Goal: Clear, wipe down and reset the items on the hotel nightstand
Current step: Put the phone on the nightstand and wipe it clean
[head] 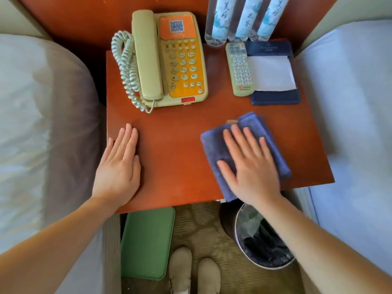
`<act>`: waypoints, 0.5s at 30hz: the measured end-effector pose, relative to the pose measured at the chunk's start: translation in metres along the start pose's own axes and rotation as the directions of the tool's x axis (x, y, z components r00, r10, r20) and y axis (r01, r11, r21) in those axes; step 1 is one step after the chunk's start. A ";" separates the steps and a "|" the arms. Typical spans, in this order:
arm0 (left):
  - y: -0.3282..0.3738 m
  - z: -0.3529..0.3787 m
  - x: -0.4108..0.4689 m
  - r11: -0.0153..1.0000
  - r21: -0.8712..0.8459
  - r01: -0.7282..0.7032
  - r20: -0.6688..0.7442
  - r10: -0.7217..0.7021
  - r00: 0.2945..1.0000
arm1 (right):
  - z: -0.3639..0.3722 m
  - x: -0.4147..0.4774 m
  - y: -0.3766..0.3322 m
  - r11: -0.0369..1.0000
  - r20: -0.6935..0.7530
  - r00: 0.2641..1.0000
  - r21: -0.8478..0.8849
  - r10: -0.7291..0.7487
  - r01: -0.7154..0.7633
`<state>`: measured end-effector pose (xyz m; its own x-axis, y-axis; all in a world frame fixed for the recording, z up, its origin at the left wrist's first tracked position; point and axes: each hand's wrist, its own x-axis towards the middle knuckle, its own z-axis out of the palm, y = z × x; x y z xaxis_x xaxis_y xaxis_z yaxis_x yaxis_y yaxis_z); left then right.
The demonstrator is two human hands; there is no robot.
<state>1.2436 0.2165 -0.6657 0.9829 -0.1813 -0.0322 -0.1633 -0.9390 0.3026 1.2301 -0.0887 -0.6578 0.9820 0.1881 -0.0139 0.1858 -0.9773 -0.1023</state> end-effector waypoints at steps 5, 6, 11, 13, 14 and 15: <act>0.002 0.001 0.001 1.000 -0.005 0.007 -0.025 -0.007 1.000 | -0.018 0.004 0.110 0.734 0.014 0.739 0.098 0.674 -0.672; 0.002 0.001 0.001 1.000 -0.010 0.009 -0.027 -0.010 1.000 | -0.018 0.009 0.097 0.705 -0.011 0.708 0.110 0.706 -0.701; 0.001 0.001 0.001 0.999 -0.032 0.011 -0.040 -0.012 0.999 | 0.010 0.031 -0.057 0.966 -0.075 0.963 0.012 0.257 -0.257; -0.001 0.002 0.001 0.999 -0.049 0.005 -0.047 -0.007 0.999 | 0.015 0.032 -0.105 0.998 -0.023 1.000 0.058 -0.018 0.020; -0.002 0.002 0.001 0.999 -0.049 0.002 -0.050 -0.004 0.999 | 0.014 0.032 -0.110 0.985 -0.005 0.988 0.078 -0.154 0.154; -0.003 0.002 0.001 0.999 -0.045 -0.001 -0.052 -0.001 0.999 | 0.011 0.032 -0.100 0.961 0.010 0.964 0.085 -0.264 0.263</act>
<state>1.2446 0.2181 -0.6686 0.9862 -0.1648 0.0176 -0.1607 -0.9248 0.3449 1.2429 0.0162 -0.6588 0.8976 0.4407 0.0040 0.4337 -0.8816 -0.1866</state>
